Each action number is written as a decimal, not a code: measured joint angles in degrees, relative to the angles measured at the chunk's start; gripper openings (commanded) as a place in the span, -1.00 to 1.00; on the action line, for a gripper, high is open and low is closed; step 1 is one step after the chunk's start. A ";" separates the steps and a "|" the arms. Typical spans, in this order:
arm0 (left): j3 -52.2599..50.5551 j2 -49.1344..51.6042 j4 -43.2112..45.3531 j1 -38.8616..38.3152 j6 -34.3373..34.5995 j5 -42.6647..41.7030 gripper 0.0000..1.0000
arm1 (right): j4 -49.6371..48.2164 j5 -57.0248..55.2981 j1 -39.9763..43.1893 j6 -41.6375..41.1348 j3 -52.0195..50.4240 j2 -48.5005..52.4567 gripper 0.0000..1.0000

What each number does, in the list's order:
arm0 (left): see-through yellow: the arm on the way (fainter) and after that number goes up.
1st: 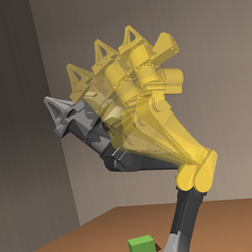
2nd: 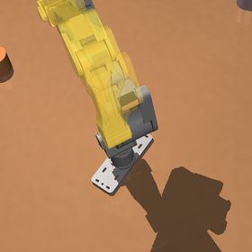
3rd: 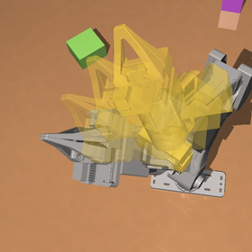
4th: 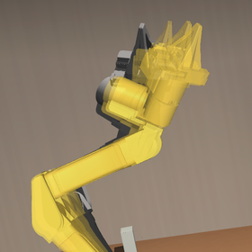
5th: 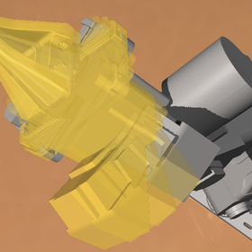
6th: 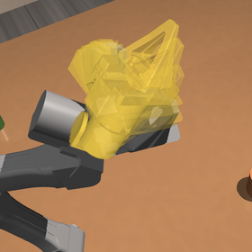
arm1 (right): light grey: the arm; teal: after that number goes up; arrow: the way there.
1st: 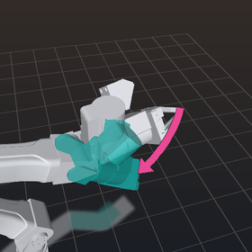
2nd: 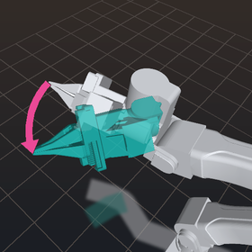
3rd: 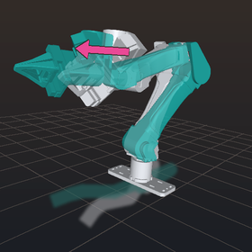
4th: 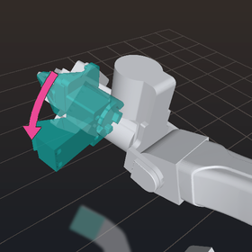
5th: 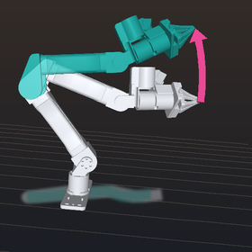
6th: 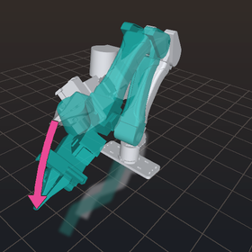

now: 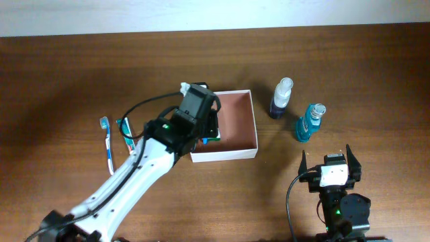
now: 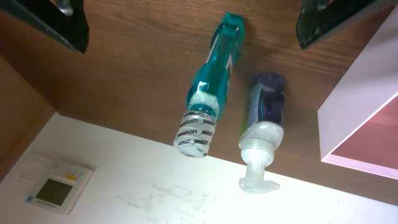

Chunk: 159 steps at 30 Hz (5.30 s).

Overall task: Pack container
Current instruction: 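Carry the blue razor right over the pink box, then lower the razor into the box beside the soap packet, then open the left gripper and withdraw it left over the toothpaste tube, then lower the left gripper and grasp the teal toothpaste tube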

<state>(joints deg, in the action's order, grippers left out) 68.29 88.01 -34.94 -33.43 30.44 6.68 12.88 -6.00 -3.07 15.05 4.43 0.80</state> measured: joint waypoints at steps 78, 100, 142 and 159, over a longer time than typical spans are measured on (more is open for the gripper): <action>11.56 1.33 -18.91 10.64 -3.19 9.42 -0.10 | 0.00 -0.02 0.00 -0.02 0.00 0.00 0.97; 8.33 1.36 -23.65 31.98 -3.21 8.15 -0.12 | 0.00 -0.02 0.00 -0.02 0.00 0.00 0.97; -15.54 7.06 10.32 35.67 3.13 5.16 0.08 | 0.00 -0.02 0.00 0.00 0.00 0.00 0.97; -15.58 13.16 14.60 35.67 5.66 2.69 -0.16 | 0.00 -0.02 0.00 0.00 0.00 0.00 0.97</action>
<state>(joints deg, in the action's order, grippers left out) 52.71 101.16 -20.34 2.24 36.10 9.37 12.88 -6.02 -3.07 15.05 4.43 0.80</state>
